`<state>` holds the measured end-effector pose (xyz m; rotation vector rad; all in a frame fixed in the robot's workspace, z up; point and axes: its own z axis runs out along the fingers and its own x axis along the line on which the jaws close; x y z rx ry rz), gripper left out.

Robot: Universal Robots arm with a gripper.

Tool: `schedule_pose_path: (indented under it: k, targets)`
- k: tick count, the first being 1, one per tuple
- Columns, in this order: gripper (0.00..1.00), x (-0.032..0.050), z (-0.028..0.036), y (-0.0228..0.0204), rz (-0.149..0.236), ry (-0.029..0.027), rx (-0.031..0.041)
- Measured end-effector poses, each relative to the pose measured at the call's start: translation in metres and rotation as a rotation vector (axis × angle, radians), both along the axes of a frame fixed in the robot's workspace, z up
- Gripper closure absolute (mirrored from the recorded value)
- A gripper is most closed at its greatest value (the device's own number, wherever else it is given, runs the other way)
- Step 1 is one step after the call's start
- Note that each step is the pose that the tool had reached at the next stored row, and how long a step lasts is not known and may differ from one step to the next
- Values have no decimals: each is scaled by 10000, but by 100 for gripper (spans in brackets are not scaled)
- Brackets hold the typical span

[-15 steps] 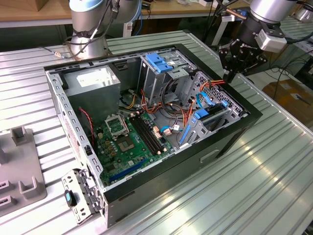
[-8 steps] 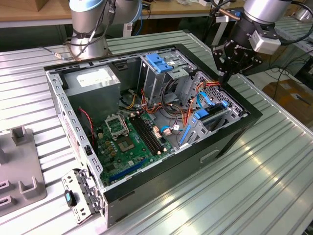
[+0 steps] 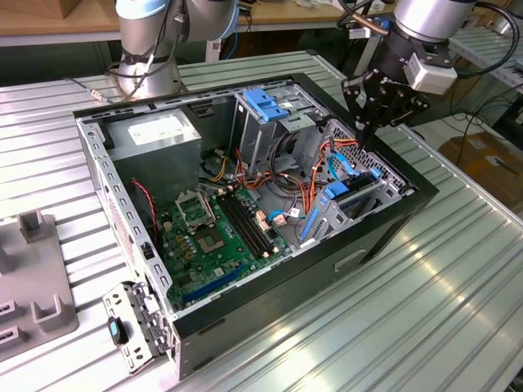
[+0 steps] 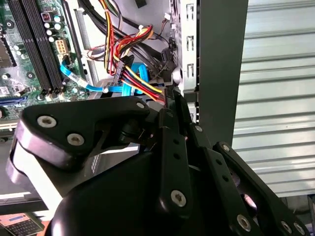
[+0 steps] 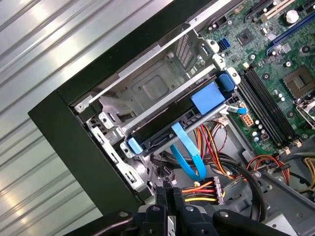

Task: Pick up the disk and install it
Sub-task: 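Insert the second disk wire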

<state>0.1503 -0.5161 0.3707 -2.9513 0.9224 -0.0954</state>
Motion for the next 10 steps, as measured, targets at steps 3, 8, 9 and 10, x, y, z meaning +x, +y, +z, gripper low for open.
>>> schedule_pose_path:
  k: [3, 8, 9, 10]
  targets:
    - [84, -2, 0, 1, -4, 0, 0]
    - [84, -3, -2, 1, -1017, 0, 0]
    - [84, -3, -3, 1, -1181, 0, 0]
    - [84, -2, -4, 1, -1529, 0, -1]
